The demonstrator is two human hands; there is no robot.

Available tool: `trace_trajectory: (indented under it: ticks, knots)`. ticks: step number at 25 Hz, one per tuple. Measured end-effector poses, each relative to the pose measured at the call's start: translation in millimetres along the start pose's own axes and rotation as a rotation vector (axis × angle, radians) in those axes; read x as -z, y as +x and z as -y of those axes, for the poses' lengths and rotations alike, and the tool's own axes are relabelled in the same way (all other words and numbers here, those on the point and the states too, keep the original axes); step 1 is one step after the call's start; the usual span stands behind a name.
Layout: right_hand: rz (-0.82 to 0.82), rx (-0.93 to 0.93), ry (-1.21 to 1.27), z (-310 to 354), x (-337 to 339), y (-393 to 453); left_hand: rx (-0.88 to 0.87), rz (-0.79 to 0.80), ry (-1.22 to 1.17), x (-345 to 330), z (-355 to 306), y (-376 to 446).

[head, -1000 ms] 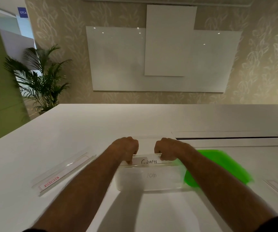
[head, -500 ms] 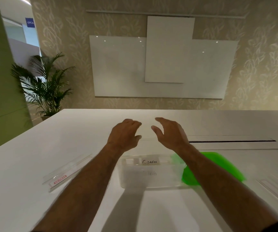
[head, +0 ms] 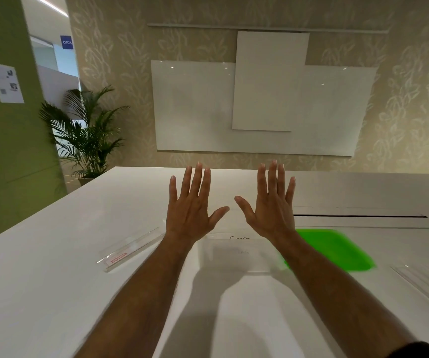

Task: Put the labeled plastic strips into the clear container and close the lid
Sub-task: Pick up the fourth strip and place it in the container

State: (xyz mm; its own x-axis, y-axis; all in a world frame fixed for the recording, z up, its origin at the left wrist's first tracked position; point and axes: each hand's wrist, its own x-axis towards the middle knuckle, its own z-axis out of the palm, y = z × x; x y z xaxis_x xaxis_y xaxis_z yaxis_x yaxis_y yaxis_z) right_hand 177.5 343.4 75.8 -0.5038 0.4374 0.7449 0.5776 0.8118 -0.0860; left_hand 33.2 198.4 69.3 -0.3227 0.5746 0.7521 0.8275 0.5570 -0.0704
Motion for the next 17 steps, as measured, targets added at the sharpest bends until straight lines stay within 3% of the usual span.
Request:
trace_trajectory:
  ticks: [6,17]
  knots:
    - [0.030,0.048,0.040,25,-1,-7,0.071,0.060,0.057,13,30,-23]
    - [0.120,0.216,0.173,131,-35,-18,0.215,0.137,0.207,37,128,-81]
